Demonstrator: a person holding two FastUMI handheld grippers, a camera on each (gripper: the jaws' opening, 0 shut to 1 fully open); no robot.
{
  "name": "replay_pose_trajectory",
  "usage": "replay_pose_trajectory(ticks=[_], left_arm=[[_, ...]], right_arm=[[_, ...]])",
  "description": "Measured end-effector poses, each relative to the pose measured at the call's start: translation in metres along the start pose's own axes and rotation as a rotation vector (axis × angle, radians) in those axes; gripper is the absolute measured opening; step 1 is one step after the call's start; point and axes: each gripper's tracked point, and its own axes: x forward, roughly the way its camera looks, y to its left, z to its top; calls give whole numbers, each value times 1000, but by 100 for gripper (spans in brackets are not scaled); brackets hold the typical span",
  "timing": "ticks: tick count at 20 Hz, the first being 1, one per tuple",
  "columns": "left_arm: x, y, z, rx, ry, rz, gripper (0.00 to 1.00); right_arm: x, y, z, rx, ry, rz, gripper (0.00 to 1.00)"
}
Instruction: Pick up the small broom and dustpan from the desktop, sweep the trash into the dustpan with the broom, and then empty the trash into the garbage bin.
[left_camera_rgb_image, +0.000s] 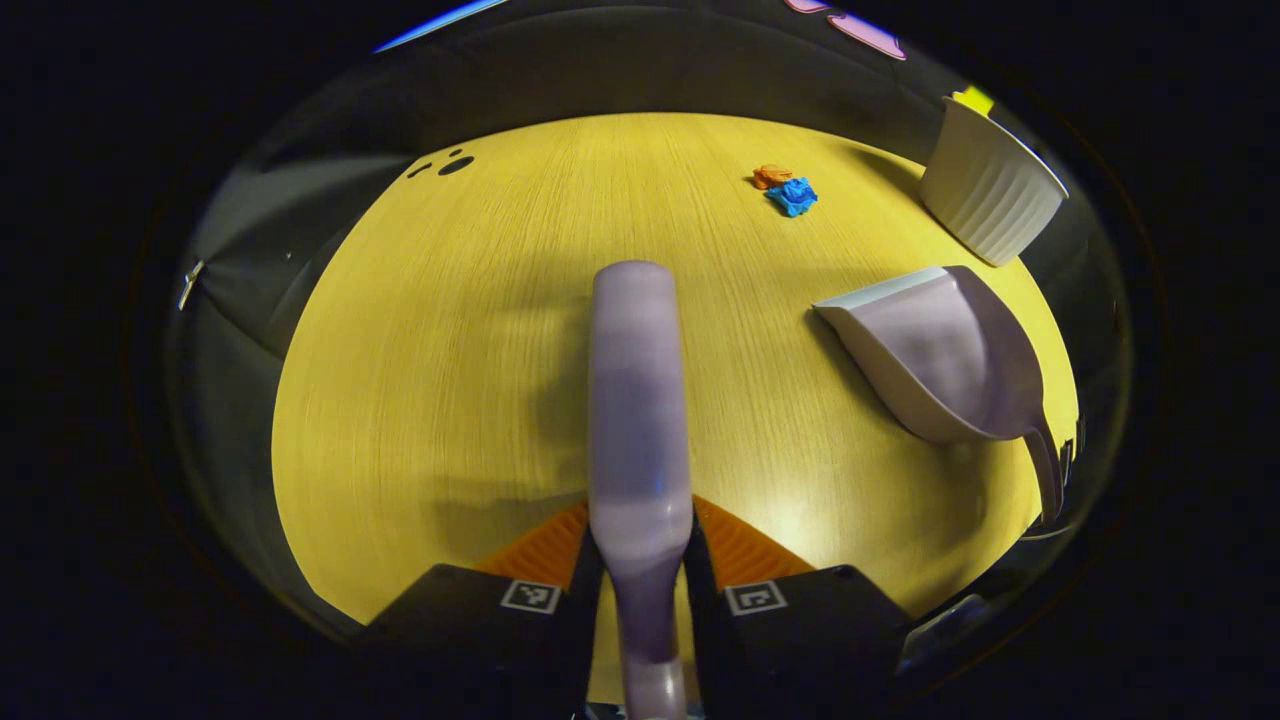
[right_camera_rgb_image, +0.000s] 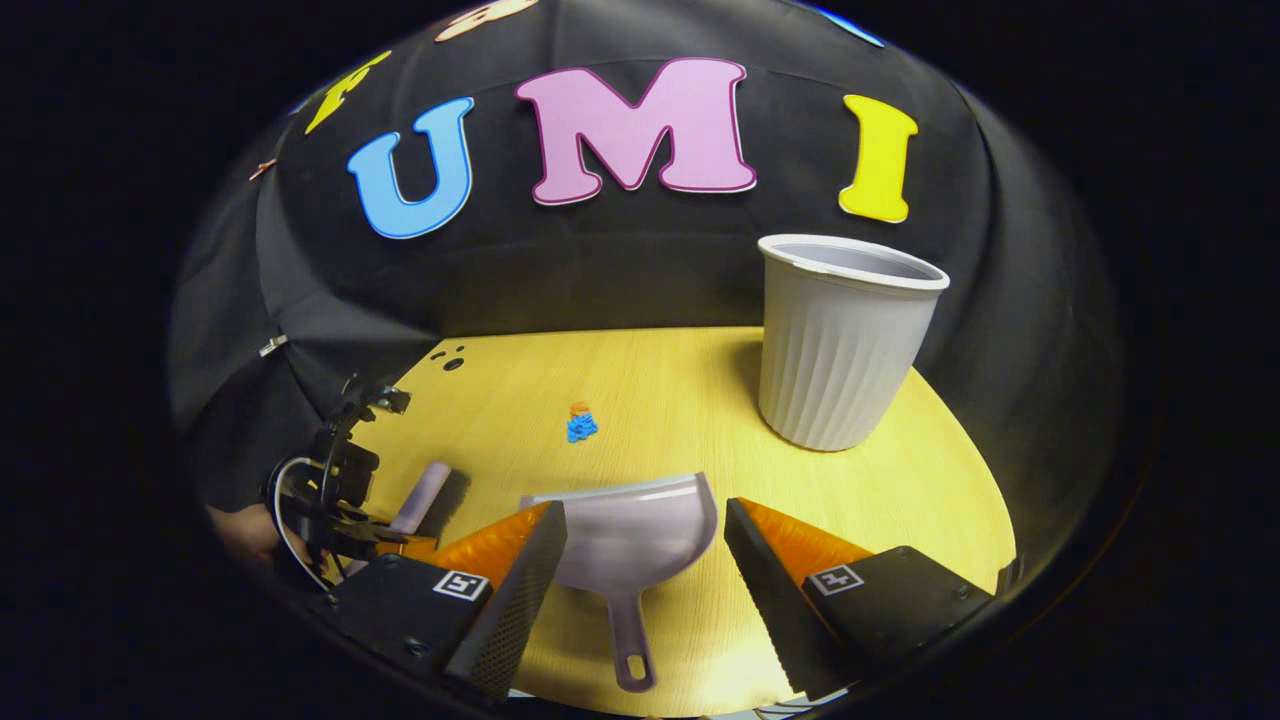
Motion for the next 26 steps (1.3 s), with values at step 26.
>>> replay_pose_trajectory(ticks=[26], left_arm=[[-117, 22, -53, -224, -215, -75, 27]], right_arm=[[55, 5, -162, -4, 552, -2, 100]])
